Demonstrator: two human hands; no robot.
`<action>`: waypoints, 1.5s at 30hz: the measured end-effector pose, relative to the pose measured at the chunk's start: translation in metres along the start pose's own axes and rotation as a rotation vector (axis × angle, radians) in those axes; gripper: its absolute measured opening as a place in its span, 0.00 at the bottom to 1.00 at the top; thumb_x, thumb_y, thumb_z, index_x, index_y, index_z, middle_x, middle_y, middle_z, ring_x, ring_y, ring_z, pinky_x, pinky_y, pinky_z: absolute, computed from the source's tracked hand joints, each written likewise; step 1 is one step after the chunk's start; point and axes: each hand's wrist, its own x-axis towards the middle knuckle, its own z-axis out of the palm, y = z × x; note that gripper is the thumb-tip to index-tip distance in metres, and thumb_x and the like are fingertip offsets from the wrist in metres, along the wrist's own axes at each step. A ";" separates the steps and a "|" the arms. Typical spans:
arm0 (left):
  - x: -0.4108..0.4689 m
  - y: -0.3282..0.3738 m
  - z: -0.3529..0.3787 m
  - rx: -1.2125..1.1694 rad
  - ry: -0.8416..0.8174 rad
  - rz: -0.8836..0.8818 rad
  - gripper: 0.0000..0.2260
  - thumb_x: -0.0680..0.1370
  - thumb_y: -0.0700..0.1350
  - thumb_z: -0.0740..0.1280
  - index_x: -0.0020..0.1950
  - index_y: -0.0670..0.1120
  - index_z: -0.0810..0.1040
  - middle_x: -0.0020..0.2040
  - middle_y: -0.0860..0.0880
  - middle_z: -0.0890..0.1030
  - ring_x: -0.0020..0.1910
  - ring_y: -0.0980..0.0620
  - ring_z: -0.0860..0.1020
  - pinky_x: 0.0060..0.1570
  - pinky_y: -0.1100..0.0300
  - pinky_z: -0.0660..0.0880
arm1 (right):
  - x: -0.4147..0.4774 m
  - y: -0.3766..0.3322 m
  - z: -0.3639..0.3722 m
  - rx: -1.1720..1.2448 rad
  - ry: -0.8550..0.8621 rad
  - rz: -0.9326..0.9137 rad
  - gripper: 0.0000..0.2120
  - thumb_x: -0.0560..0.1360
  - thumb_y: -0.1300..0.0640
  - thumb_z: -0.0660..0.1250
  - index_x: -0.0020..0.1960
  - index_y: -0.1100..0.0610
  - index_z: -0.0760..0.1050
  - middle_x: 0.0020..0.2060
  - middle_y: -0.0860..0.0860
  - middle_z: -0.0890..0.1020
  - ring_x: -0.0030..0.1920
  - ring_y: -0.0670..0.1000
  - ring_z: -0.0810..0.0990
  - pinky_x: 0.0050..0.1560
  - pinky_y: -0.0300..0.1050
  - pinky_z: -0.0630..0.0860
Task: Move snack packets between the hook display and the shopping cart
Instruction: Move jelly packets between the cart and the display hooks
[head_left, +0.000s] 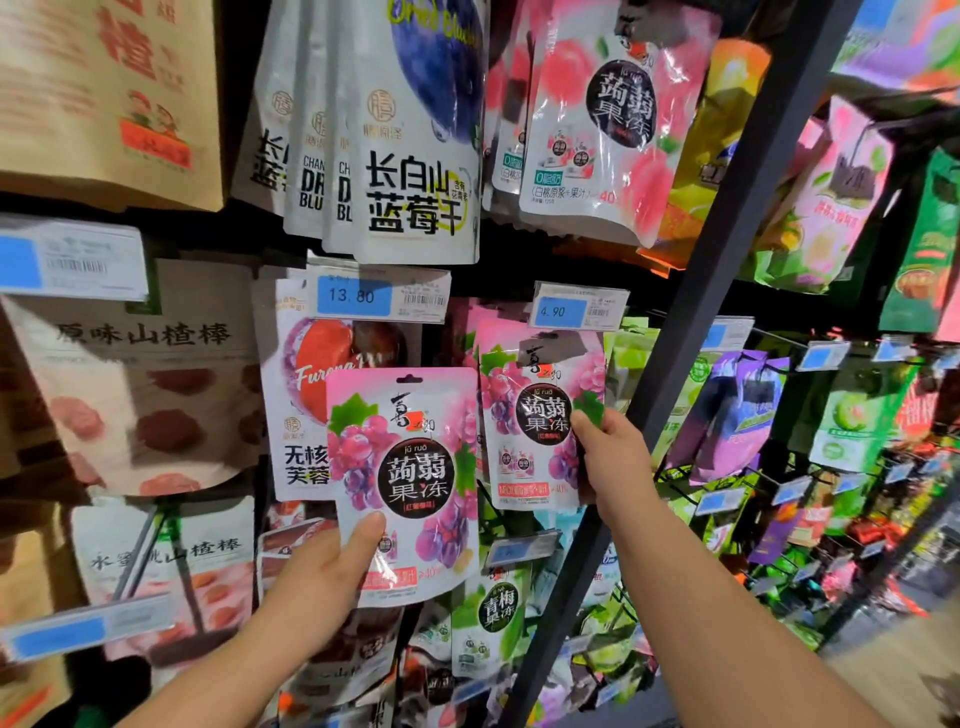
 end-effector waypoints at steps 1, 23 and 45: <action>0.001 -0.001 0.000 0.006 -0.004 0.001 0.23 0.75 0.63 0.53 0.40 0.45 0.75 0.37 0.48 0.77 0.35 0.51 0.73 0.34 0.59 0.67 | 0.000 0.000 0.002 -0.017 0.009 0.004 0.12 0.78 0.46 0.63 0.39 0.52 0.73 0.41 0.59 0.82 0.45 0.64 0.81 0.48 0.66 0.80; 0.037 0.059 0.065 -0.122 -0.237 0.114 0.20 0.81 0.56 0.56 0.33 0.51 0.74 0.26 0.57 0.74 0.27 0.64 0.72 0.27 0.76 0.65 | -0.069 -0.002 -0.013 0.111 -0.159 -0.254 0.25 0.77 0.47 0.66 0.66 0.30 0.57 0.71 0.45 0.69 0.67 0.47 0.73 0.68 0.53 0.71; 0.069 0.070 0.086 -0.165 -0.122 0.117 0.10 0.80 0.54 0.61 0.51 0.52 0.79 0.42 0.58 0.80 0.41 0.62 0.77 0.32 0.75 0.67 | -0.033 -0.015 -0.012 0.015 -0.179 -0.274 0.25 0.80 0.53 0.65 0.64 0.24 0.64 0.71 0.39 0.69 0.70 0.45 0.70 0.70 0.50 0.70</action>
